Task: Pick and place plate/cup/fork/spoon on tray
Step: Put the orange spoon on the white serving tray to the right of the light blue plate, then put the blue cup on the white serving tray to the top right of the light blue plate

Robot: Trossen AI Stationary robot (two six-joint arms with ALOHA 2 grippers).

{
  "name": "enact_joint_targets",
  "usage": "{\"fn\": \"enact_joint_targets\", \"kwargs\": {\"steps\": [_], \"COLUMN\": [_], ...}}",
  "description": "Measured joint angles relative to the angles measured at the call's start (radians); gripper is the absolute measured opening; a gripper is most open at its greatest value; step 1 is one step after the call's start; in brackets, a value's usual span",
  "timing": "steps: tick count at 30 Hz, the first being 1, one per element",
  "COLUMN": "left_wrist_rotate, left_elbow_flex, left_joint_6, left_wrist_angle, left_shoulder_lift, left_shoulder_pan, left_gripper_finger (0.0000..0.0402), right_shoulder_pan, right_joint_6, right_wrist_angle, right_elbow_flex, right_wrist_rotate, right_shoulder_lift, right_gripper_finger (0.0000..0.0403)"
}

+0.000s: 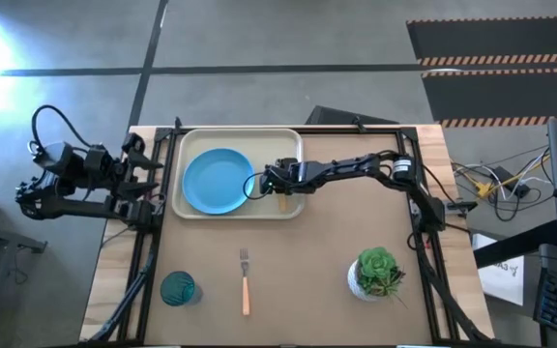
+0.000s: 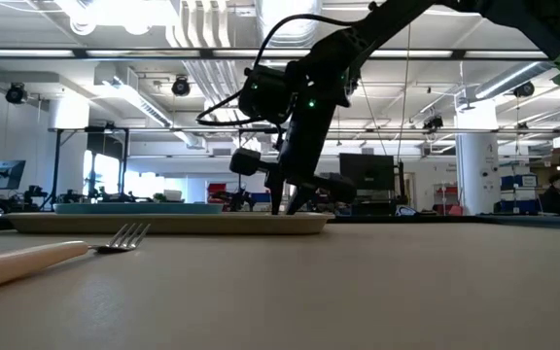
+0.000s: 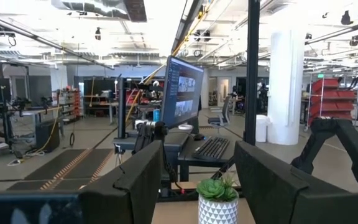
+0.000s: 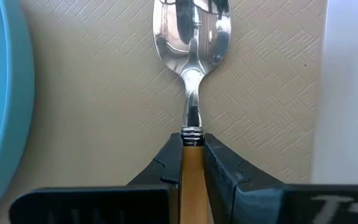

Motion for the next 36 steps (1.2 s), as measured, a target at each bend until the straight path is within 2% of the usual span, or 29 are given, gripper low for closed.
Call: {"fn": "enact_joint_targets", "kwargs": {"steps": [2, 8, 11, 18, 24, 30, 36], "left_wrist_rotate": [0.0, 0.0, 0.0, 0.0, -0.007, -0.027, -0.027], "left_elbow_flex": [0.0, 0.0, -0.001, -0.001, 0.008, 0.028, 0.029], "left_joint_6": [0.0, 0.0, 0.0, 0.0, 0.0, 0.001, 0.001], "left_wrist_angle": [-0.001, -0.004, -0.005, -0.005, -0.07, -0.108, -0.113], "left_shoulder_lift": [0.0, 0.001, 0.001, -0.001, -0.023, -0.036, -0.053], "left_shoulder_pan": [0.0, 0.0, 0.0, 0.0, 0.0, 0.0, 0.0], "left_gripper_finger": [0.0185, 0.0185, 0.0185, 0.0185, 0.0185, 0.0185, 0.0185], "right_shoulder_pan": [0.0, 0.0, 0.0, -0.003, -0.002, 0.001, 0.061], "right_joint_6": [-0.009, -0.023, -0.027, -0.119, -0.32, -0.418, -0.413], "right_wrist_angle": [0.002, 0.003, 0.008, -0.012, -0.021, -0.297, -0.523], "right_elbow_flex": [0.0, -0.001, -0.001, 0.063, 0.226, 0.462, 0.635], "right_wrist_rotate": [0.001, 0.004, 0.004, 0.004, -0.041, -0.041, -0.041], "right_shoulder_lift": [0.001, 0.002, 0.002, 0.003, -0.018, -0.018, -0.019], "right_gripper_finger": [0.003, 0.0102, 0.012, 0.0116, 0.0105, 0.0104, 0.0104]}}
